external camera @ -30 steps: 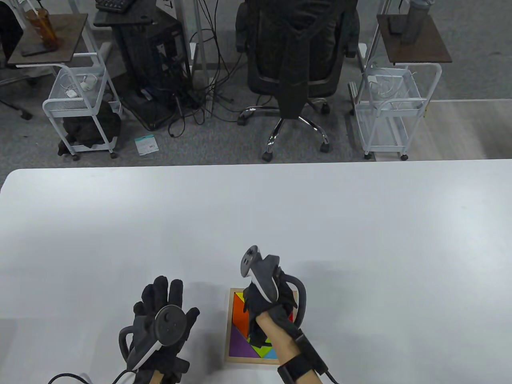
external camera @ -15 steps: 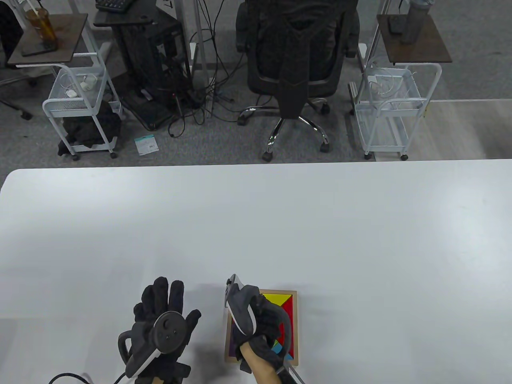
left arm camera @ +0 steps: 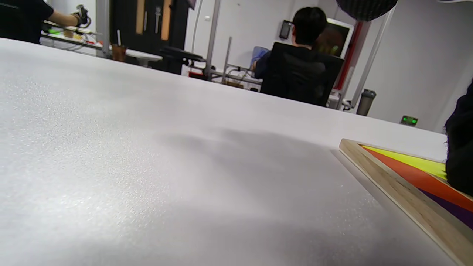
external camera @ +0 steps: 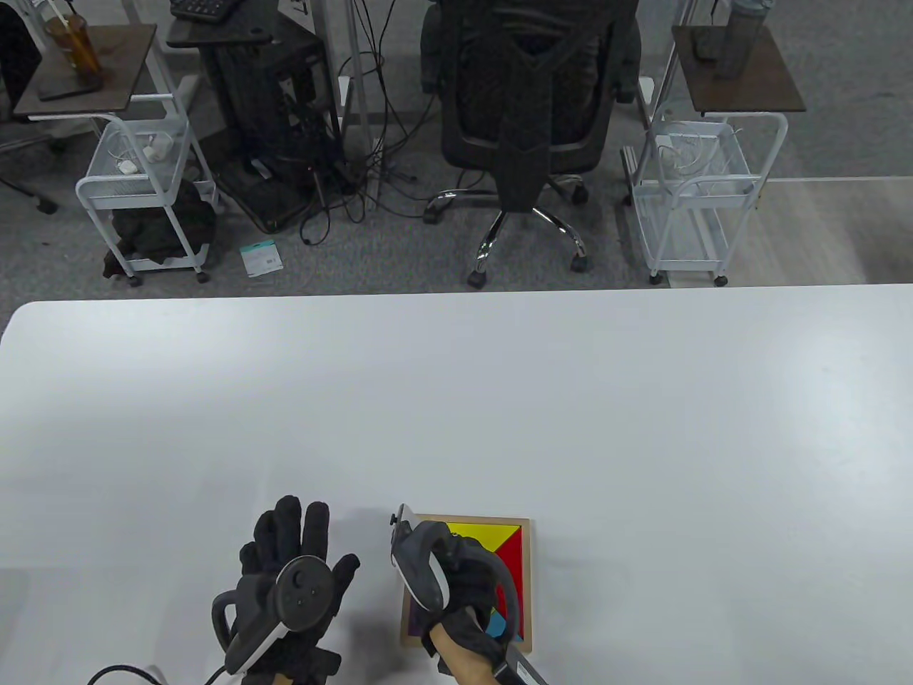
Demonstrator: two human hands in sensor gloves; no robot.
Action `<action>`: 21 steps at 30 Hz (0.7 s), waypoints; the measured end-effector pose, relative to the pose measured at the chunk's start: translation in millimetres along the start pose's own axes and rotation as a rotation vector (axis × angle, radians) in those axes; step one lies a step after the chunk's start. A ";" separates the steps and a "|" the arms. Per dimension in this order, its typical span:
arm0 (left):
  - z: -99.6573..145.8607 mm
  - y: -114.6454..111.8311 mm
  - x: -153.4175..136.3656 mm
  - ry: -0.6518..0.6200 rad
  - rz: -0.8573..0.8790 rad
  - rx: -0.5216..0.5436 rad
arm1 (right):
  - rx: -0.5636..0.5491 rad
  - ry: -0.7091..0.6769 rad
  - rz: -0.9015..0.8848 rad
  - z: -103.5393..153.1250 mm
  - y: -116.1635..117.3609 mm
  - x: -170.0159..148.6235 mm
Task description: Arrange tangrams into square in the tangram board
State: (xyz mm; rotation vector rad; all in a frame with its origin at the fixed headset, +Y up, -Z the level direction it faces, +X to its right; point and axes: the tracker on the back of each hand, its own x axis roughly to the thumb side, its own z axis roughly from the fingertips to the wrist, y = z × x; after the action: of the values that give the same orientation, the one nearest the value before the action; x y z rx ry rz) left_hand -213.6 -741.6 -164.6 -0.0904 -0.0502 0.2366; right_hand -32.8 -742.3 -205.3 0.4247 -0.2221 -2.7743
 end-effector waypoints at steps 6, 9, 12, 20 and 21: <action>-1.4 -2.0 -1.1 0.015 -0.020 -0.005 | -0.044 -0.013 -0.091 -0.3 -10.4 -22.7; -3.3 -4.0 -2.7 -0.006 -0.013 -0.024 | -0.123 -0.028 -0.219 -6.5 -20.6 -60.8; -6.7 -7.6 -0.7 -0.080 -0.052 -0.069 | -0.116 -0.086 -0.316 -15.1 -17.9 -104.8; -8.7 -11.9 2.6 -0.115 -0.109 -0.103 | 0.030 -0.083 -0.513 -38.7 37.8 -172.3; -8.4 -11.5 1.9 -0.116 -0.106 -0.099 | 0.044 -0.088 -0.538 -40.0 43.5 -174.7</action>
State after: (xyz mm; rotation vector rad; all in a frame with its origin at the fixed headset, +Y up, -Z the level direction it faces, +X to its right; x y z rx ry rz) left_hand -208.6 -752.9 -171.8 -0.1717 -0.1821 0.1335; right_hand 150.3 -727.9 -188.2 0.4231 -0.2151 -3.3259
